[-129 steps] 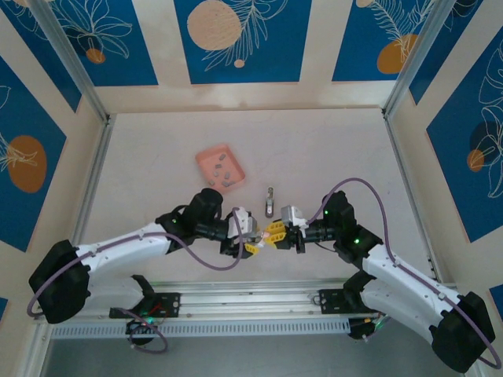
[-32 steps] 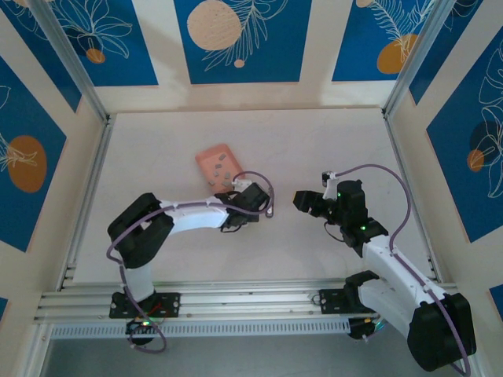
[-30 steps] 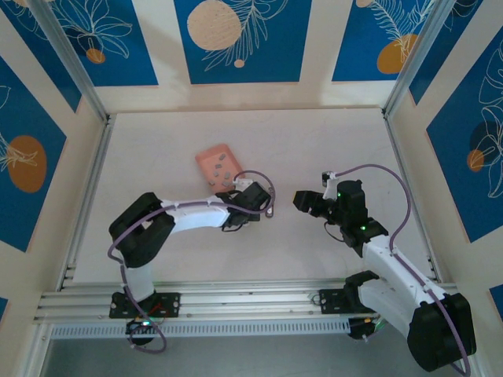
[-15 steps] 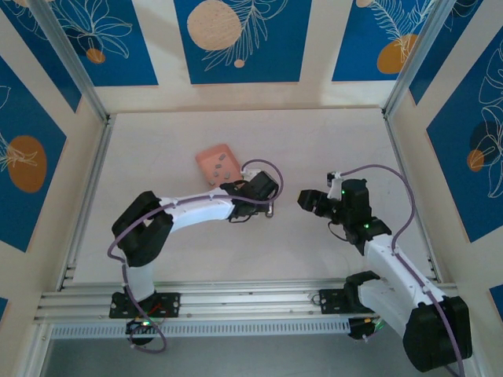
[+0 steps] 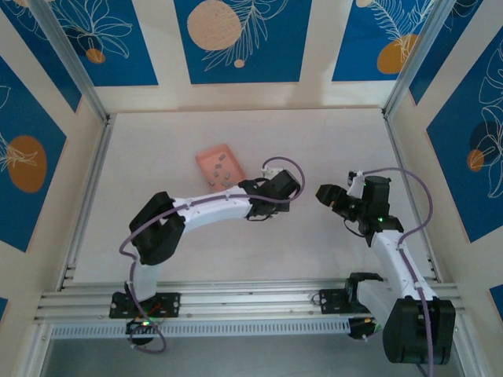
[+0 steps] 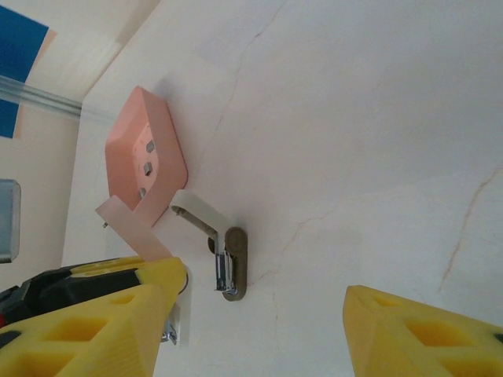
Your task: Load the staples into the stapler
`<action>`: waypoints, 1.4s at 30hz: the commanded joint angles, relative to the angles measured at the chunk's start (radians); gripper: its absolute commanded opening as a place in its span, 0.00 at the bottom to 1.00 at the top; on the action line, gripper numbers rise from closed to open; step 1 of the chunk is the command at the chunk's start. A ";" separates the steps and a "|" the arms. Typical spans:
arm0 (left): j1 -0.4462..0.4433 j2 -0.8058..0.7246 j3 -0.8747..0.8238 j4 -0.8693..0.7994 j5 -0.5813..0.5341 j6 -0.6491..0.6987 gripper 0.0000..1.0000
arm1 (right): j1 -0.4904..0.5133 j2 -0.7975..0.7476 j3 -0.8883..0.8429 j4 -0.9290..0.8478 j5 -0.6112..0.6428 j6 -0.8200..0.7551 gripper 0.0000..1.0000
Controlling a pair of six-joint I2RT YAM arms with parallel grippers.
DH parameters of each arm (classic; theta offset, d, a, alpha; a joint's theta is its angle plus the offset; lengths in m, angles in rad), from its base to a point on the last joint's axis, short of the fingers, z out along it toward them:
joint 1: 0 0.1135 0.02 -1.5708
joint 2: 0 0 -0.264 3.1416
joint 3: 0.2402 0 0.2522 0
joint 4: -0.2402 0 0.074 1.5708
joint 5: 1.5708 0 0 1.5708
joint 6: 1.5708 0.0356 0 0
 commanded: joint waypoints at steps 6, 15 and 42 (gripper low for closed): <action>-0.018 0.107 0.141 -0.058 -0.009 -0.004 0.08 | -0.088 -0.005 -0.011 -0.032 -0.127 -0.010 0.62; -0.021 0.237 0.287 -0.128 0.006 -0.031 0.09 | -0.130 0.005 -0.017 -0.018 -0.149 -0.004 0.62; 0.005 0.377 0.439 -0.213 0.029 -0.038 0.17 | -0.149 0.053 0.000 0.004 -0.207 -0.016 0.62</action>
